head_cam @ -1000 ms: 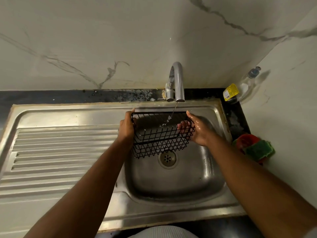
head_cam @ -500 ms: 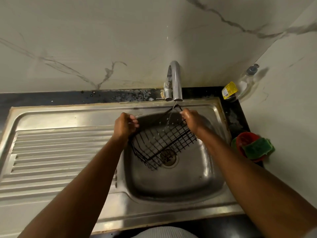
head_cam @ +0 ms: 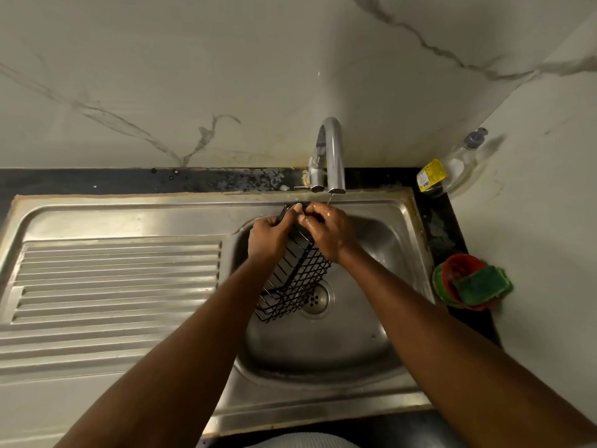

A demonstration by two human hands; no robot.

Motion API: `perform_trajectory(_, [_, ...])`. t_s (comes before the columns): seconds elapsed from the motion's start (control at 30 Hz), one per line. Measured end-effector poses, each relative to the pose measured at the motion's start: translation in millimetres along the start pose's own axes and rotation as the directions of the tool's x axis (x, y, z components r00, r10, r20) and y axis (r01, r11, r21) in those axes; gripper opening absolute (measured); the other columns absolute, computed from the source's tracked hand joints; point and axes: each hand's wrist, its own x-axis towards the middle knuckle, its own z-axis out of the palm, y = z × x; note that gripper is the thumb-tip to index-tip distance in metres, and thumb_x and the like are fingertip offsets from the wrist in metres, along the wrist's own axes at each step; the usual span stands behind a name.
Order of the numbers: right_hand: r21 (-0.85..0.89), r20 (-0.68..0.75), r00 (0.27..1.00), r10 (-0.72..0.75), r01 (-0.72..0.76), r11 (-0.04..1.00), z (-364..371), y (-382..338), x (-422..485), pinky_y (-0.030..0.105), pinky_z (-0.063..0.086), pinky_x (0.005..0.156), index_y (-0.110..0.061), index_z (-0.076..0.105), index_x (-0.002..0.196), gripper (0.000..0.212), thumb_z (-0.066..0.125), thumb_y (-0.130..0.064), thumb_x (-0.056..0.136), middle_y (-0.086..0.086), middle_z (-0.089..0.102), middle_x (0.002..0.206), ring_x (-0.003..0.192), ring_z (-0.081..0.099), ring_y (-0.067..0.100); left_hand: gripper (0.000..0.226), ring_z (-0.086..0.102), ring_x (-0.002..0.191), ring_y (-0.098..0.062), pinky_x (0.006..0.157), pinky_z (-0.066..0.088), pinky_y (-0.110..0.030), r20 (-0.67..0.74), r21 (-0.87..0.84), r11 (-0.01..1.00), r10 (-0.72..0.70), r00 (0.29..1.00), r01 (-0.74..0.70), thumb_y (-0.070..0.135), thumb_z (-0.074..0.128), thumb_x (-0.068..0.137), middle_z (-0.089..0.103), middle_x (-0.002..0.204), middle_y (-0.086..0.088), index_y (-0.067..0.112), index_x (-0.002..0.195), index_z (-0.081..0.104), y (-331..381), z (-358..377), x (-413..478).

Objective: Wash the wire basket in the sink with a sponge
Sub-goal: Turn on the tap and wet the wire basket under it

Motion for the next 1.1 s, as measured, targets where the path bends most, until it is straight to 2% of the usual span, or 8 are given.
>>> perform_trajectory(0.2, [0.156,-0.138,0.983,0.124,-0.102,0.983,-16,20,5,0.035,0.056,0.080,-0.021,0.069,0.095,0.036,0.044,-0.044,0.108,-0.002,0.071,0.093,0.089,0.068,0.016,0.071,0.071,0.071,-0.017,0.073,0.059,-0.036,-0.078,-0.069,0.996,-0.066,0.995,0.060,0.079,0.065,0.081,0.078,0.082,-0.005,0.010,0.093,0.077,-9,-3,-4])
perform_trajectory(0.3, [-0.099,0.164,0.933,0.320,-0.307,0.947,-23,18,10,0.039,0.052,0.082,-0.024,0.054,0.127,0.039,0.042,-0.054,0.106,0.003,0.063,0.107,0.095,0.062,0.021,0.051,0.074,0.088,-0.007,0.086,0.056,-0.029,-0.079,-0.168,0.981,-0.116,0.990,0.101,0.067,0.070,0.086,0.080,0.094,0.004,0.019,0.102,0.078,-14,-2,-6])
perform_trajectory(0.4, [-0.140,0.291,0.832,0.472,-0.451,0.882,-24,-7,12,0.051,0.040,0.108,-0.023,0.030,0.159,0.074,0.024,-0.070,0.103,0.016,0.047,0.153,0.134,0.050,0.034,0.054,0.073,0.095,-0.011,0.077,0.053,-0.023,-0.125,-0.204,0.970,-0.161,0.979,0.134,0.067,0.070,0.086,0.079,0.099,0.004,0.018,0.107,0.077,-14,3,-11])
perform_trajectory(0.6, [-0.370,0.173,0.864,0.473,-0.388,0.844,5,-39,7,0.059,0.019,0.123,-0.018,0.015,0.165,0.079,0.014,-0.068,0.103,0.021,0.020,0.168,0.153,0.023,0.041,0.051,0.063,0.060,-0.008,0.063,0.050,-0.030,-0.163,-0.185,0.979,-0.122,0.979,0.091,0.064,0.068,0.090,0.072,0.067,0.004,0.015,0.078,0.073,-10,1,-4])
perform_trajectory(0.8, [-0.459,0.102,0.966,0.238,-0.166,0.873,11,-58,4,0.052,0.008,0.125,-0.017,0.018,0.164,0.082,0.014,-0.070,0.103,0.013,0.014,0.171,0.158,0.010,0.034,0.067,0.073,0.079,-0.022,0.081,0.059,-0.040,-0.145,-0.349,0.928,-0.193,0.970,0.132,0.066,0.069,0.082,0.079,0.086,-0.008,0.001,0.093,0.077,-3,-1,1])
perform_trajectory(0.9, [-0.326,0.066,0.977,0.202,-0.170,0.930,-7,-43,9,0.044,0.030,0.116,-0.024,0.035,0.159,0.070,0.015,-0.065,0.105,0.003,0.037,0.164,0.150,0.034,0.025,0.060,0.072,0.098,-0.031,0.095,0.058,-0.050,-0.160,-0.363,0.914,-0.251,0.955,0.180,0.071,0.069,0.081,0.078,0.096,-0.008,0.014,0.100,0.075,0,-6,2])
perform_trajectory(1.0, [0.126,-0.030,0.963,0.268,-0.262,0.957,-14,-18,6,0.029,0.046,0.081,-0.023,0.053,0.144,0.051,0.032,-0.053,0.109,0.005,0.061,0.135,0.128,0.058,0.029,0.049,0.067,0.103,-0.025,0.099,0.054,-0.049,-0.147,-0.451,0.867,-0.304,0.941,0.210,0.067,0.069,0.084,0.072,0.103,-0.005,0.021,0.102,0.068,-1,-11,3])
perform_trajectory(1.1, [0.466,0.129,0.919,0.372,-0.387,0.795,-7,-10,-5,0.039,0.038,0.099,-0.024,0.036,0.158,0.065,0.024,-0.062,0.107,0.010,0.041,0.159,0.146,0.038,0.033,0.073,0.070,0.109,-0.026,0.102,0.054,-0.050,-0.057,-0.528,0.807,-0.344,0.937,0.265,0.077,0.071,0.071,0.076,0.112,-0.008,0.021,0.118,0.070,-6,-16,-1])
